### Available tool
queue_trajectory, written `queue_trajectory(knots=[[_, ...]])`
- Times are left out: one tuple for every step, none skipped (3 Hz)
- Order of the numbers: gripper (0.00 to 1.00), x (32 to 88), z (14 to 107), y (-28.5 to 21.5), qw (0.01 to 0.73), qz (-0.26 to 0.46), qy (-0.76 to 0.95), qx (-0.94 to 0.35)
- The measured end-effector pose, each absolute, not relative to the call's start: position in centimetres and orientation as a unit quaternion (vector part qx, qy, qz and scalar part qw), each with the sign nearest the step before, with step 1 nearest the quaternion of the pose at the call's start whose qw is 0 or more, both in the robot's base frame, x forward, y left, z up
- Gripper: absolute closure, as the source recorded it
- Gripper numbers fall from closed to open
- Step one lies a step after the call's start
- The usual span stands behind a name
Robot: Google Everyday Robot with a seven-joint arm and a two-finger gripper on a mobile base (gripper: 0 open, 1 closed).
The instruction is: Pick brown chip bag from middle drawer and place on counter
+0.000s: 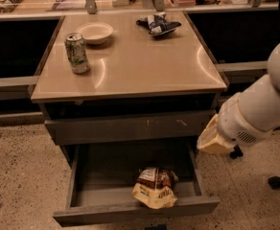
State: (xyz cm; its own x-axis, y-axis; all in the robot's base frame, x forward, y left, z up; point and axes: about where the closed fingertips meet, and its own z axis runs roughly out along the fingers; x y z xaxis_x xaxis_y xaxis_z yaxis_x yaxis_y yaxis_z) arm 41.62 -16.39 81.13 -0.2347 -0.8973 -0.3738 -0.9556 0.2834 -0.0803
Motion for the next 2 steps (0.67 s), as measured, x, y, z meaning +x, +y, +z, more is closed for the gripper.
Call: queue_trajectory(knots=[[1.0,41.21,80.24,-16.29,0.173,0.083,0.783,-0.592],[1.0,41.21,80.26,-16.29,0.173,0.083,0.783,-0.592]])
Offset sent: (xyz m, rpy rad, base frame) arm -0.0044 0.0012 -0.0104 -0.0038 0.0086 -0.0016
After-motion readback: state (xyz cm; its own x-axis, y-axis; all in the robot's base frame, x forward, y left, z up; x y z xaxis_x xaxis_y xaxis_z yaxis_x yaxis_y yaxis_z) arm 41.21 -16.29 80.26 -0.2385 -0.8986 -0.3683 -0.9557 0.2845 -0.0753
